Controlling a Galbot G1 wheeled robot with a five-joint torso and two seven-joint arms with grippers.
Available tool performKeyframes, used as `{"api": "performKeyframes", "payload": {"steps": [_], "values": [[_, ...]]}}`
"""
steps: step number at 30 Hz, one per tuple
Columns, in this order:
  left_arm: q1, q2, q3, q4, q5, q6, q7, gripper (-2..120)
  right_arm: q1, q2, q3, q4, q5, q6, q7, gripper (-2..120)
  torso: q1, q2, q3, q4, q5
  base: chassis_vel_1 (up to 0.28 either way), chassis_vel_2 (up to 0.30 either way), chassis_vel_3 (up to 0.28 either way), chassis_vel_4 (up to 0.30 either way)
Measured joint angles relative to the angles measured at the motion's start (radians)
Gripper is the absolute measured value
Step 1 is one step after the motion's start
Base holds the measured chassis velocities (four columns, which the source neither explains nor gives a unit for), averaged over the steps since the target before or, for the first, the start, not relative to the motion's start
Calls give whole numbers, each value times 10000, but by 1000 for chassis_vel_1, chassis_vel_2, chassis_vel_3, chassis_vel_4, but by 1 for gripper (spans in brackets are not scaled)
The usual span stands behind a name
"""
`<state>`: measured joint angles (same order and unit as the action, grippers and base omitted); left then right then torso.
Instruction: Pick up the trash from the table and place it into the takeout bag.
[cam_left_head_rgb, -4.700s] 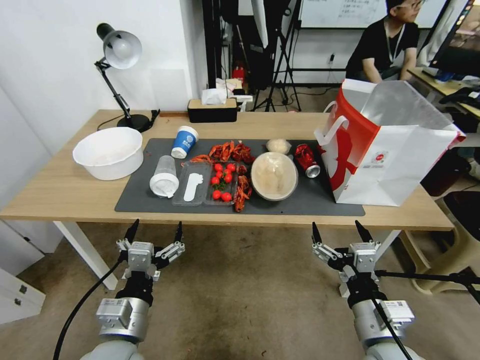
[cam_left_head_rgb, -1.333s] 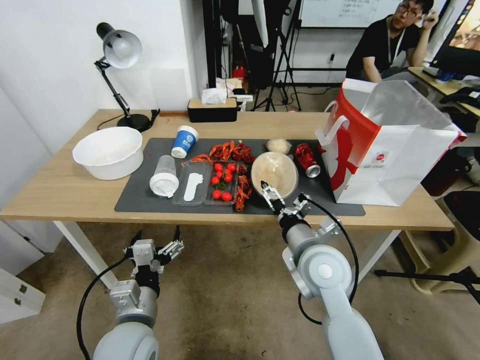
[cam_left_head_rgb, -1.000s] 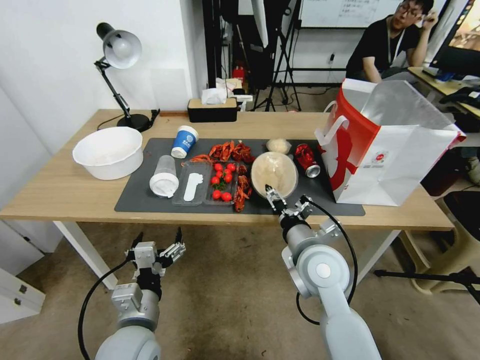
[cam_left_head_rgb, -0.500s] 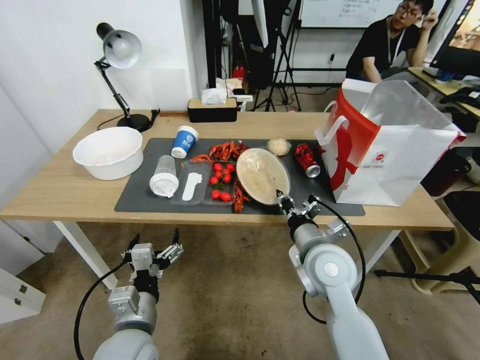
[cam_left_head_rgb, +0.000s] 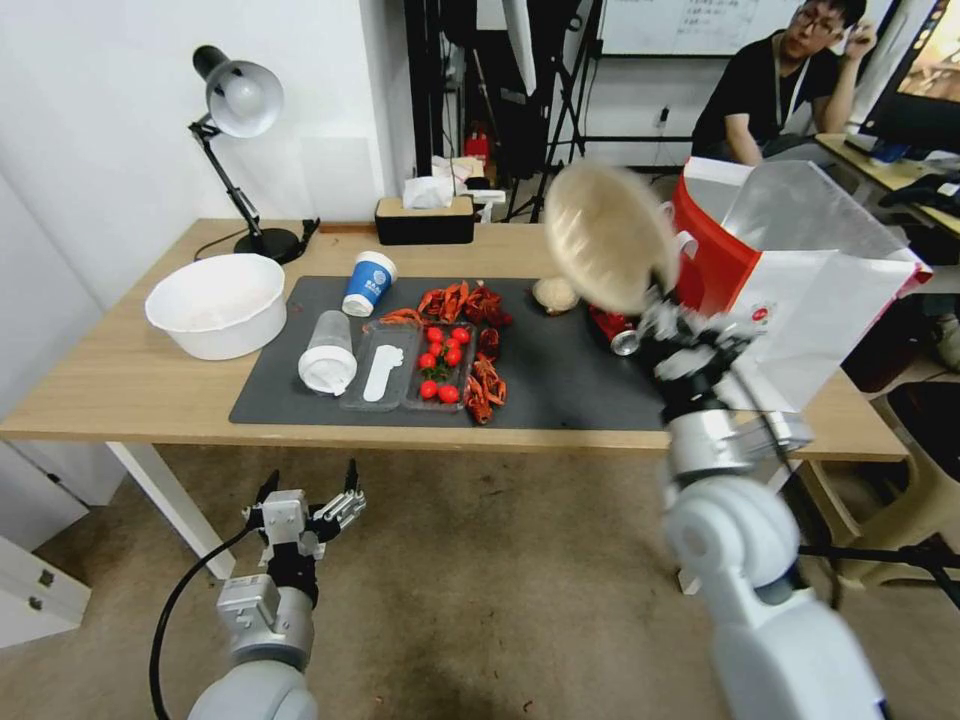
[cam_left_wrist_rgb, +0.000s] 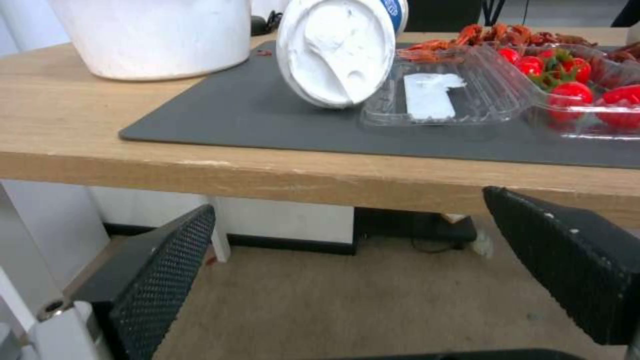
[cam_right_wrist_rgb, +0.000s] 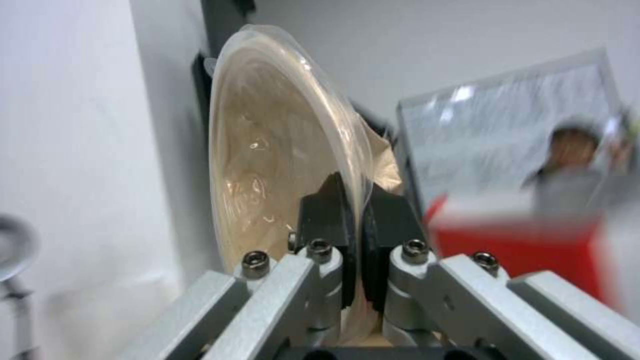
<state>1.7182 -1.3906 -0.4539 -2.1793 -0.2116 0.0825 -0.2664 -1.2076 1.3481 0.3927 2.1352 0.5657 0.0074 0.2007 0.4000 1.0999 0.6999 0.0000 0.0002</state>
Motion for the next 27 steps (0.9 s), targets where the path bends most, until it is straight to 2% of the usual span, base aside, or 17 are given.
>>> {"api": "performKeyframes", "payload": {"steps": [6,16,17,19,20,21,22,23,24,26,27], "values": [[-1,1,-1,8,0,-2,0,100,26,-50,29,21,-86,49,-20,0,0,0,0,0,-1,0,0,0,0],[-39,8,-14,88,6,-45,0,100,577,-946,525,364,-992,455,155,0,0,0,0,0,1,0,0,0,0],[-39,-6,-19,95,5,-50,0,100,891,-1352,775,446,-1268,460,524,0,0,1,1,-1,0,0,0,0,0],[-36,-16,-21,99,6,-52,-2,100,1116,-1643,921,470,-1440,395,799,0,0,1,1,0,-5,0,0,0,0],[-36,-18,-20,106,4,-54,3,100,1223,-1780,1014,474,-1472,142,1052,0,0,0,1,0,15,0,0,0,0],[-36,-18,-20,106,4,-54,3,100,1223,-1780,1014,474,-1472,142,1052,0,0,0,1,0,15,0,0,0,0],[-32,-18,-33,109,-22,-53,3,100,1405,-2010,1263,438,-1526,-195,1518,0,0,0,3,3,9,0,0,0,0],[-32,-16,-22,110,-76,-18,82,100,1775,-2494,1637,250,-1635,-962,2587,0,0,0,1,-3,-11,0,0,0,0],[-41,-18,-10,129,-75,-2,108,100,1870,-2715,1745,90,-1579,-1286,2973,3,1,0,3,-1,16,0,0,0,0],[-63,-27,4,164,-67,6,122,100,1922,-2862,1830,-22,-1491,-1420,3142,6,1,0,2,-1,5,0,0,0,0],[-95,-51,28,204,-63,15,131,100,1978,-3059,1940,-226,-1320,-1541,3293,12,0,0,2,-2,-5,0,0,0,0]]}}
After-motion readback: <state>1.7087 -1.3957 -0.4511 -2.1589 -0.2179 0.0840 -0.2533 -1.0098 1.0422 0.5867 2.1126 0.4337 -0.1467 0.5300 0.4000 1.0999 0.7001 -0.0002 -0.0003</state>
